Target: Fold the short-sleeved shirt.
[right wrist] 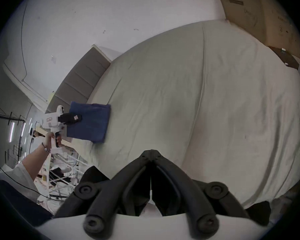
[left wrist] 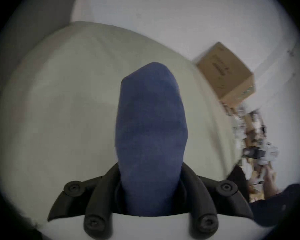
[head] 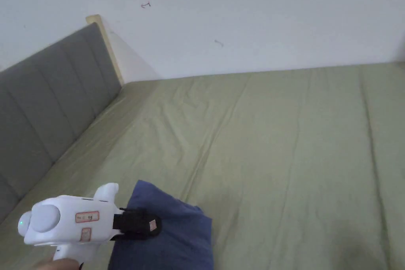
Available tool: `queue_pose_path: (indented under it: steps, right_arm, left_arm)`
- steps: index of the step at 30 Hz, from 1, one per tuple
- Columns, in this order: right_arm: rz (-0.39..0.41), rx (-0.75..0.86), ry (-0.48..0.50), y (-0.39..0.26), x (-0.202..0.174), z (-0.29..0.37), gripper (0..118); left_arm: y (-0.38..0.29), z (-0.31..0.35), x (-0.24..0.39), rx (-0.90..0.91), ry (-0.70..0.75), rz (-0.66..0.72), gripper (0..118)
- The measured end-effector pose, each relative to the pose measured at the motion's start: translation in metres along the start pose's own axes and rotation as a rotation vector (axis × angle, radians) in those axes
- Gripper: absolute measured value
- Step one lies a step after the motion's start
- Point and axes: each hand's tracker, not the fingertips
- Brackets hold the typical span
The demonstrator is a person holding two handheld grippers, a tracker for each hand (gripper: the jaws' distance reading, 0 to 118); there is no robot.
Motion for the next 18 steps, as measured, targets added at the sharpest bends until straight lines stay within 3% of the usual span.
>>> queue_pose_path:
  steps: [3,8,9,10,12,18]
  right_arm:
    - [-0.034,-0.001,-0.010,0.005,0.004,-0.001,0]
    - [-0.057,-0.013,-0.047,0.008,0.000,0.000,0]
    - [-0.054,-0.018,-0.054,0.008,-0.001,0.000,0]
    - [-0.050,-0.022,-0.061,0.008,-0.003,-0.001,0]
    - [-0.048,-0.029,-0.066,0.010,-0.005,-0.003,0]
    - [-0.030,-0.036,-0.060,0.014,-0.016,-0.009,0]
  left_arm:
    - [0.010,0.012,-0.037,-0.032,0.220,-0.008,21]
    - [0.016,0.004,-0.060,-0.110,0.633,-0.208,23]
    - [0.015,0.002,-0.061,-0.112,0.687,-0.262,33]
    - [0.015,0.001,-0.062,-0.107,0.732,-0.288,51]
    - [0.015,0.002,-0.062,-0.100,0.821,-0.333,102]
    - [0.024,0.024,-0.055,-0.038,1.015,-0.463,103]
